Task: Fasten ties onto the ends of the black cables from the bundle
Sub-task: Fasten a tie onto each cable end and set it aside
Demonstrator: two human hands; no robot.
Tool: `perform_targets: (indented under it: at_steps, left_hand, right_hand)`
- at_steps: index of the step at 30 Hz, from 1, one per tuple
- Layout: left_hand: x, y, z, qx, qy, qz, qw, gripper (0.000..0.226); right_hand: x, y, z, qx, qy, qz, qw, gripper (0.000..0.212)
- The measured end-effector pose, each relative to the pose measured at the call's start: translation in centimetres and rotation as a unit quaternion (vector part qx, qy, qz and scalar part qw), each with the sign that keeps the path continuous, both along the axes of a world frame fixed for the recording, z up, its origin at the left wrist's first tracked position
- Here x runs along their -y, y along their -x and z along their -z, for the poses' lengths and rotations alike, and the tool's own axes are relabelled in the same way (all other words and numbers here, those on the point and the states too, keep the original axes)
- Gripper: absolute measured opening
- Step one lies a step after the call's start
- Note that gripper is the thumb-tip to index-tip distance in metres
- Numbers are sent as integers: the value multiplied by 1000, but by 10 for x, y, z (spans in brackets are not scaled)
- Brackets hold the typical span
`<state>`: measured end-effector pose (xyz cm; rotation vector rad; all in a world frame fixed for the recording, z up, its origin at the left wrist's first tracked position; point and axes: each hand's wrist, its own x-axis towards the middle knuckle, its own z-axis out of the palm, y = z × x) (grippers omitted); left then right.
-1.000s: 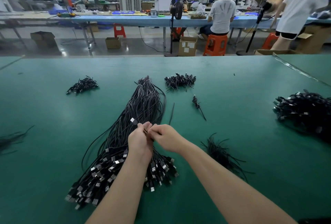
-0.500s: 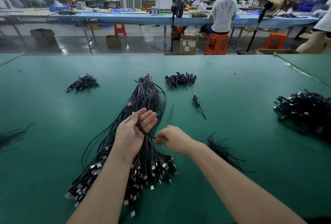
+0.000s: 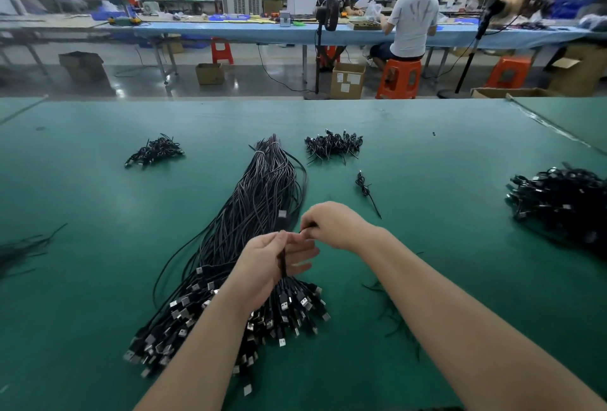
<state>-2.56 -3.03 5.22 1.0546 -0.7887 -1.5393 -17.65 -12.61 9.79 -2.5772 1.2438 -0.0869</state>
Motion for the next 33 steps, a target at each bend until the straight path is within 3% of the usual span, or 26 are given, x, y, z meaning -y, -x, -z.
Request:
perform_targets:
  at_steps: [3, 8, 12, 21, 24, 29, 33]
  left_hand:
    - [1, 7, 14, 29, -41, -57, 997, 34]
    - [0, 19, 19, -33, -33, -77, 996, 30]
    - [2, 22, 15, -108, -13, -103, 989, 32]
    - [33, 1, -5, -243, -56, -289, 924, 33]
    - [43, -11, -16, -274, -11, -289, 917, 37]
    - [40, -18, -25, -261, 47, -257, 929, 33]
    - [28, -25, -24, -200, 46, -173, 963, 31]
  right_hand:
    - [1, -3, -9, 1, 15, -16, 1000, 18]
    - [-6, -14, -12, 6, 50, -17, 999, 21]
    - [-14, -20, -14, 40, 23, -15, 999, 22]
    - [-37, -30, -7, 138, 11, -57, 989, 24]
    - [-43, -29, 4, 148, 3, -55, 987, 27]
    - [-38, -18, 12, 238, -153, 6, 959, 40]
    - [-29, -6, 11, 196, -185, 32, 963, 25]
